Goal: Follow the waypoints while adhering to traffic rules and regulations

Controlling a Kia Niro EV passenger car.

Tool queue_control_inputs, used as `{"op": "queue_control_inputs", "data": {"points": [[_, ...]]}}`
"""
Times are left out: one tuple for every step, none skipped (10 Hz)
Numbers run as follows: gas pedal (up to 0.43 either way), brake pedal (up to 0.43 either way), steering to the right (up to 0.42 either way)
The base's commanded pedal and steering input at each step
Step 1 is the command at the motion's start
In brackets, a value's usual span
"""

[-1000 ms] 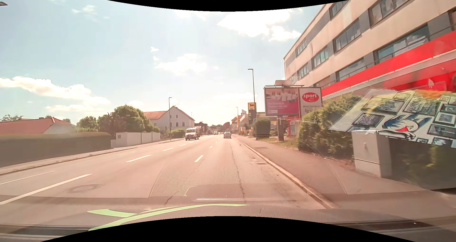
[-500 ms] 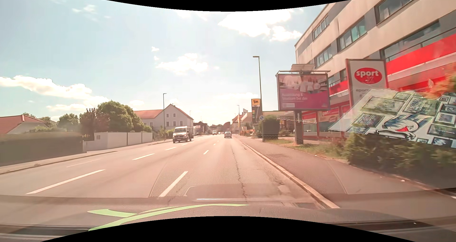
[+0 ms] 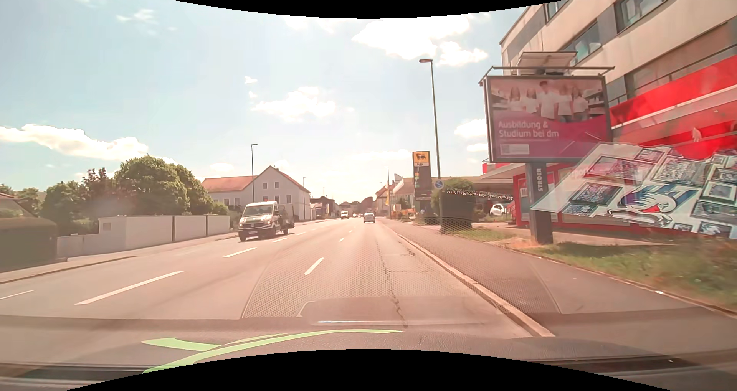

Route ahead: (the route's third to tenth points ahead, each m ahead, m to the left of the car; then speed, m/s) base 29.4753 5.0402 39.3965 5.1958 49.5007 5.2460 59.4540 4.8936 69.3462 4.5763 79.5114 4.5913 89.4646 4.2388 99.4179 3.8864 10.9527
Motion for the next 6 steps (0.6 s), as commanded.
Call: {"op": "queue_control_inputs", "data": {"points": [[0.11, 0.0, -0.003], [0.11, 0.0, -0.003], [0.11, 0.0, -0.003], [0.118, 0.0, -0.002], [0.118, 0.0, -0.001], [0.118, 0.0, 0.0]]}}
